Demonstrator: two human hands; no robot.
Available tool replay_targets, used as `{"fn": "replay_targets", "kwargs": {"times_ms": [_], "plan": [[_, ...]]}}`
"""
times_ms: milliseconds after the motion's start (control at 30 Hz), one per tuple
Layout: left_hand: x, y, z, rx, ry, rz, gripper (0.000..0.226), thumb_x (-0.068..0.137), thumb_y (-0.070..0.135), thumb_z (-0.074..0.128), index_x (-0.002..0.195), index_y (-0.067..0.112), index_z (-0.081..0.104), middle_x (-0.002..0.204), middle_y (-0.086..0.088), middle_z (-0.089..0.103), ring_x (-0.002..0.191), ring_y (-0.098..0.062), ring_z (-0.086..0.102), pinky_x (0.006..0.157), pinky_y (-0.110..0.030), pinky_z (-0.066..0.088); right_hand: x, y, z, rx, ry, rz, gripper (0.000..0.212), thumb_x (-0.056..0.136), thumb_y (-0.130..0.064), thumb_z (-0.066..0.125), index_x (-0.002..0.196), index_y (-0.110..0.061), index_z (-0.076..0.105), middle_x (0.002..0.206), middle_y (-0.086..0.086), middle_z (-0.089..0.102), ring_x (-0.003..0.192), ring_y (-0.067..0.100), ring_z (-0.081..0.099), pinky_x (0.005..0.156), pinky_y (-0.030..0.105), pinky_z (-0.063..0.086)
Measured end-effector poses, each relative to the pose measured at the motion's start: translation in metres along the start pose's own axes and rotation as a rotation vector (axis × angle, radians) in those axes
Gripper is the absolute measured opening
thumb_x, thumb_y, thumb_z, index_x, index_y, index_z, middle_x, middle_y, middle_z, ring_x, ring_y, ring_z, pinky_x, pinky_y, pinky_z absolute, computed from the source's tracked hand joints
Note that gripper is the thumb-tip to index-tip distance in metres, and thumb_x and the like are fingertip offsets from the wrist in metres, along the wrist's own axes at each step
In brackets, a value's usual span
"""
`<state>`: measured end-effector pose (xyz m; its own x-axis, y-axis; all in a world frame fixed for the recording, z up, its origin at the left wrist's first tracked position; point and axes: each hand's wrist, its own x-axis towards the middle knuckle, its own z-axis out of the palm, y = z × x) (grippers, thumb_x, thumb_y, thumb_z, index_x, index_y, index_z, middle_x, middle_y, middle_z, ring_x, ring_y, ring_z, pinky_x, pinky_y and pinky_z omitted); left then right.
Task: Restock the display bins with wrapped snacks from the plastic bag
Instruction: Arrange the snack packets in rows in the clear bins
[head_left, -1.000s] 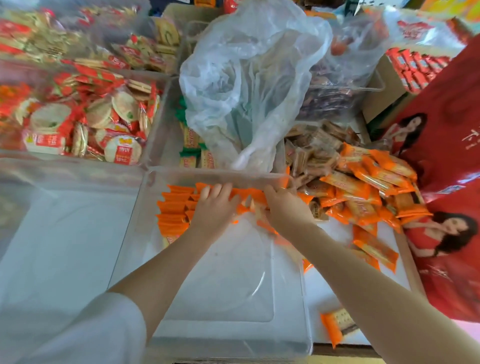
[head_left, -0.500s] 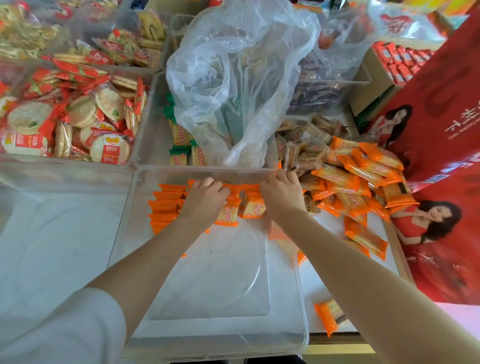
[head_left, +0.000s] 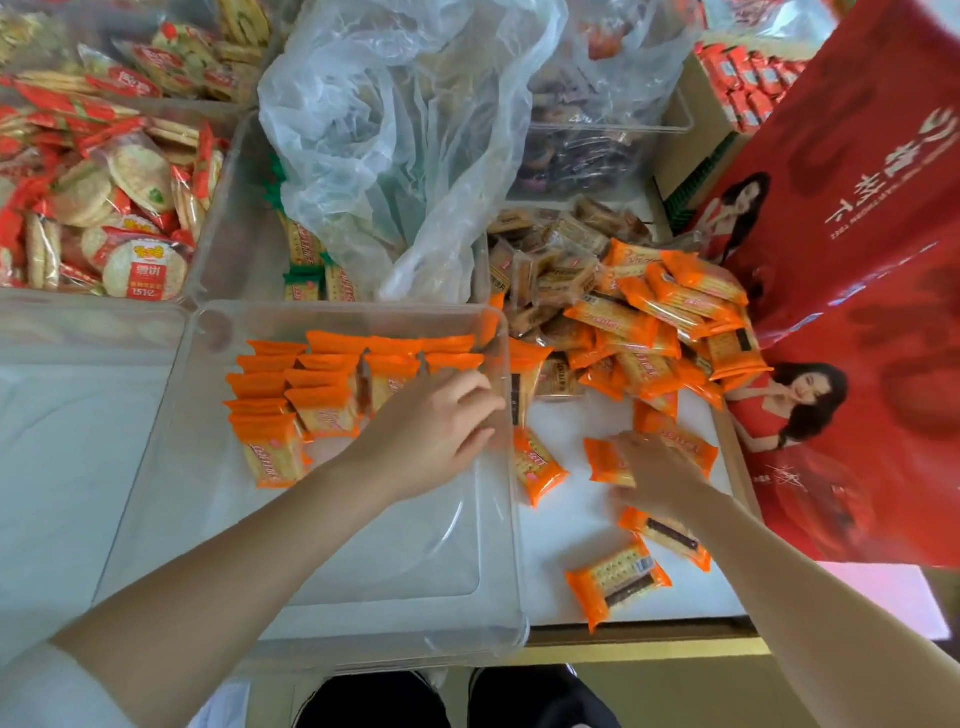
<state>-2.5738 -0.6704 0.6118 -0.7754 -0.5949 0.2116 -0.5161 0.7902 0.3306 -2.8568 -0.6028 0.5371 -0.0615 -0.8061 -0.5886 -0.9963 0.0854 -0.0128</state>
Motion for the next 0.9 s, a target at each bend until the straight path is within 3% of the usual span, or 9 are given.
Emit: {"fn": "replay_targets", "kwargs": {"times_ms": [133, 200, 267, 400, 500, 633, 733, 833, 900], "plan": [[0.025, 0.036, 0.010, 0.007, 0.050, 0.083, 0.029, 0.085, 0.022, 0.044, 0.091, 0.007, 0.068, 0.091, -0.008, 0.062, 0.083, -0.025, 0.060, 0.075, -0.038, 0.050, 0.003, 0.001, 0.011, -0.153, 0.099, -0.025, 0.059, 0.087, -0.031, 0.059, 0.138, -0.019, 0.033, 0.138, 0.004, 0.040, 0.127, 0.027, 0.040, 0.101, 0.038, 0.037], [0.038, 0.052, 0.026, 0.042, 0.029, 0.070, 0.026, 0.081, 0.020, 0.045, 0.084, 0.007, 0.067, 0.085, -0.008, 0.063, 0.077, -0.026, 0.060, 0.071, -0.042, 0.052, 0.005, 0.006, 0.004, 0.060, 0.173, -0.020, 0.054, 0.081, -0.031, 0.065, 0.129, -0.017, 0.042, 0.129, 0.005, 0.047, 0.119, 0.026, 0.047, 0.091, 0.037, 0.044], [0.053, 0.070, 0.044, 0.106, -0.051, 0.011, 0.012, 0.073, 0.011, 0.056, 0.078, 0.005, 0.065, 0.079, -0.011, 0.061, 0.072, -0.030, 0.060, 0.054, -0.033, 0.049, 0.001, 0.016, -0.013, 0.479, 0.259, -0.031, 0.052, 0.078, -0.024, 0.072, 0.122, -0.016, 0.046, 0.115, 0.003, 0.053, 0.107, 0.021, 0.053, 0.080, 0.030, 0.042], [0.076, 0.098, 0.091, 0.371, -0.629, -0.282, 0.035, 0.089, 0.003, 0.048, 0.123, 0.008, 0.048, 0.122, -0.015, 0.046, 0.108, -0.032, 0.052, 0.067, -0.033, 0.034, -0.017, 0.042, -0.048, 1.171, 0.181, -0.208, 0.040, 0.079, -0.008, 0.073, 0.113, -0.016, 0.053, 0.097, -0.004, 0.061, 0.093, 0.012, 0.060, 0.081, 0.027, 0.046], [0.081, 0.096, 0.120, 0.529, -0.820, -0.281, 0.043, 0.092, 0.007, 0.046, 0.134, 0.010, 0.040, 0.141, -0.017, 0.033, 0.120, -0.033, 0.044, 0.087, -0.036, 0.039, -0.028, 0.062, -0.057, 1.382, 0.118, -0.273, 0.037, 0.086, -0.004, 0.063, 0.118, -0.018, 0.053, 0.095, -0.002, 0.062, 0.084, 0.008, 0.062, 0.073, 0.022, 0.051], [0.086, 0.089, 0.132, 0.599, -0.817, -0.249, 0.031, 0.093, 0.004, 0.041, 0.122, 0.009, 0.050, 0.123, -0.010, 0.051, 0.116, -0.029, 0.046, 0.090, -0.038, 0.039, -0.035, 0.081, -0.060, 1.587, 0.113, -0.291, 0.019, 0.089, -0.021, 0.057, 0.108, -0.024, 0.057, 0.090, -0.014, 0.068, 0.085, 0.008, 0.063, 0.069, 0.019, 0.049], [0.090, 0.086, 0.127, 0.583, -0.853, -0.216, 0.032, 0.090, 0.013, 0.050, 0.122, 0.009, 0.047, 0.123, -0.007, 0.051, 0.117, -0.027, 0.043, 0.090, -0.037, 0.037, -0.037, 0.087, -0.064, 1.691, 0.083, -0.272, 0.053, 0.074, -0.047, 0.072, 0.118, -0.022, 0.056, 0.117, -0.002, 0.065, 0.107, 0.015, 0.062, 0.087, 0.032, 0.050], [0.093, 0.099, 0.110, 0.369, -0.769, -0.310, 0.050, 0.081, 0.038, 0.059, 0.120, 0.011, 0.045, 0.116, -0.005, 0.053, 0.112, -0.025, 0.046, 0.083, -0.036, 0.039, -0.036, 0.087, -0.070, 1.758, 0.105, -0.277, 0.087, 0.056, -0.060, 0.080, 0.125, -0.014, 0.053, 0.113, 0.001, 0.066, 0.107, 0.020, 0.063, 0.085, 0.034, 0.052], [0.094, 0.110, 0.092, 0.055, -0.564, -0.480, 0.051, 0.078, 0.045, 0.061, 0.115, 0.013, 0.046, 0.105, -0.001, 0.055, 0.102, -0.022, 0.053, 0.074, -0.033, 0.043, -0.034, 0.081, -0.076, 1.798, 0.129, -0.278, 0.062, 0.074, -0.048, 0.069, 0.125, -0.017, 0.052, 0.111, 0.001, 0.066, 0.106, 0.020, 0.063, 0.084, 0.034, 0.052]]}}
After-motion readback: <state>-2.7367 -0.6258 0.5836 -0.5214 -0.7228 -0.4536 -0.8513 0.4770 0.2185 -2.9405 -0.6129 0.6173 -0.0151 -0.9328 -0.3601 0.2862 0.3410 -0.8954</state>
